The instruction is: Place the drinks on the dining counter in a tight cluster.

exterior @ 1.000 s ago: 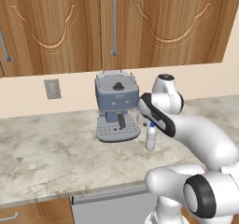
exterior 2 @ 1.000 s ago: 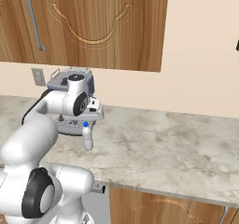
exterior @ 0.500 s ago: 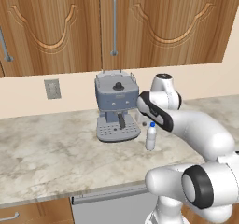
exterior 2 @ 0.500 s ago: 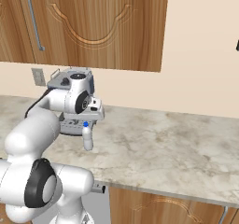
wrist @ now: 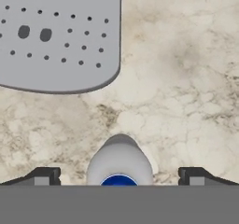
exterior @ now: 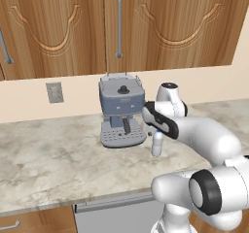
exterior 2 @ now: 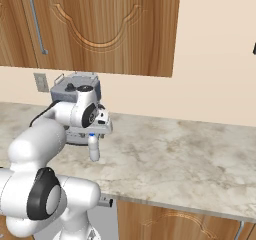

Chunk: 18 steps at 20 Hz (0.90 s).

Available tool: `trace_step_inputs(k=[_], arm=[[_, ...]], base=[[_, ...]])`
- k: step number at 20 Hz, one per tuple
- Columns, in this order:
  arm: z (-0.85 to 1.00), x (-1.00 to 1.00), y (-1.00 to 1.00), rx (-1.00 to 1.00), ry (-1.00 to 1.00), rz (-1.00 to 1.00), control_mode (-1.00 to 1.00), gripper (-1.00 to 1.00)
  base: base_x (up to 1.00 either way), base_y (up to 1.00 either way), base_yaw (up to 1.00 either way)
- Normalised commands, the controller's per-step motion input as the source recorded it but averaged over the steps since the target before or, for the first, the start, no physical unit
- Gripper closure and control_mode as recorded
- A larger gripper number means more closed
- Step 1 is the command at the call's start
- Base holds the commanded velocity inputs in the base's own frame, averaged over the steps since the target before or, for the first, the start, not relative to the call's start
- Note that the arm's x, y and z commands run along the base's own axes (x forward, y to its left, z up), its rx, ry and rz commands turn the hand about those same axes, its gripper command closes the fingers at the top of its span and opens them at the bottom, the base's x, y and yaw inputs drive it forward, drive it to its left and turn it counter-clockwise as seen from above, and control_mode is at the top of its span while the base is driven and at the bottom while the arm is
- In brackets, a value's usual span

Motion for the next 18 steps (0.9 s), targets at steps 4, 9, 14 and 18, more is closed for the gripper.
trace_step_inputs(k=[4,9,14,18], arm=[[-0.23,0.0,0.0,0.0,0.0,0.0,-1.0,-1.0],[-0.07,0.0,0.0,0.0,0.0,0.0,-1.0,-1.0],[0.0,0.0,0.0,0.0,0.0,0.0,-1.0,-1.0],[0.0,0.0,0.0,0.0,0.0,0.0,-1.0,1.0]], base=[[0.0,0.0,0.0],[0.0,0.0,0.0],[0.0,0.0,0.0],[0.0,0.0,0.0]])
